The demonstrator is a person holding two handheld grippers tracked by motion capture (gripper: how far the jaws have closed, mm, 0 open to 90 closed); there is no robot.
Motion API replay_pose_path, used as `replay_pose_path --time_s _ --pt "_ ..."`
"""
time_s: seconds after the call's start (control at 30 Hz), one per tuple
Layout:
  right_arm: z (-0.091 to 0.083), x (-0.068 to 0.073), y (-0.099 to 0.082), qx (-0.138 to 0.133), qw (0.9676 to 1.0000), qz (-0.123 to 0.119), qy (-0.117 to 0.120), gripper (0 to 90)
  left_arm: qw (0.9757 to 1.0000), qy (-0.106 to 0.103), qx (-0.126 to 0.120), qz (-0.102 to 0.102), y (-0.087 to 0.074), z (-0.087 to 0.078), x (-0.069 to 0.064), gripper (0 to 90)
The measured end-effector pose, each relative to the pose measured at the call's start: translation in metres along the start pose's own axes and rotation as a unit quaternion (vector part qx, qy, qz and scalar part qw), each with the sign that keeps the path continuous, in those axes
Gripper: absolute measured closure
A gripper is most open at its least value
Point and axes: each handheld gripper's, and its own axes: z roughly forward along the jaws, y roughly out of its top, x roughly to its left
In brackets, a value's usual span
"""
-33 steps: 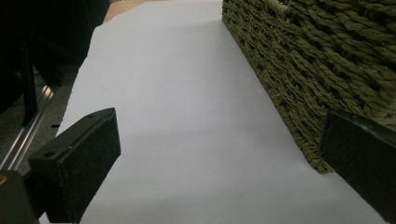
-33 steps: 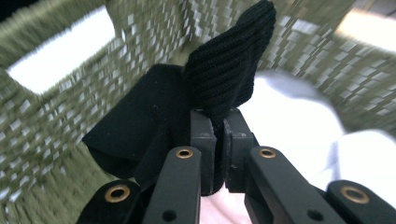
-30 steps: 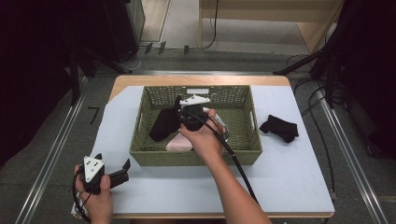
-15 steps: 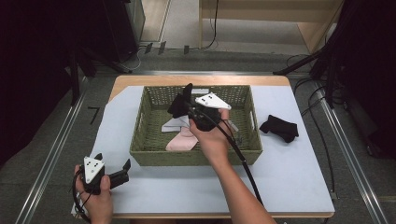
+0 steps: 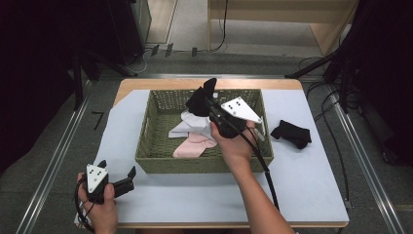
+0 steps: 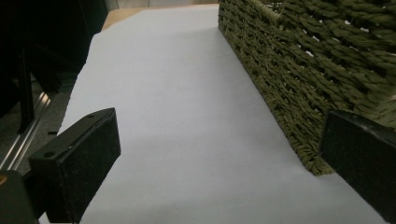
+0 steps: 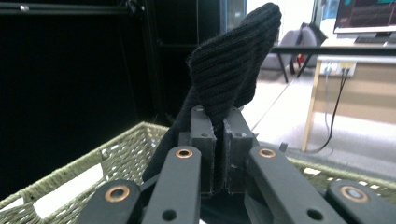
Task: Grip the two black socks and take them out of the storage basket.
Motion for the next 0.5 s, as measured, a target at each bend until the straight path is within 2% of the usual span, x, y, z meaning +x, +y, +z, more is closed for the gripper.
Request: replay_pose_path --time_s 0.13,0.3,0.37,0.5 --pt "-0.008 -0.004 0.004 -0.024 0.9996 -0.015 -0.008 86.5 1.0000 -0.002 -0.007 -0.003 0.000 -0.001 0.000 0.1" --pt "-0.016 -0.012 0.010 -0.051 0.9983 -0.019 -0.020 86.5 1.0000 -0.004 -0.008 -0.003 -0.001 -0.001 0.000 0.1" --pt "-0.020 -0.016 0.012 -0.067 0.9972 -0.012 -0.031 86.4 1.0000 -0.003 -0.008 -0.003 -0.001 -0.001 0.000 0.1" --pt "-0.027 -0.023 0.018 -0.090 0.9947 -0.019 -0.047 86.4 1.0000 -0.003 -0.008 -0.003 -0.001 -0.001 0.000 0.1"
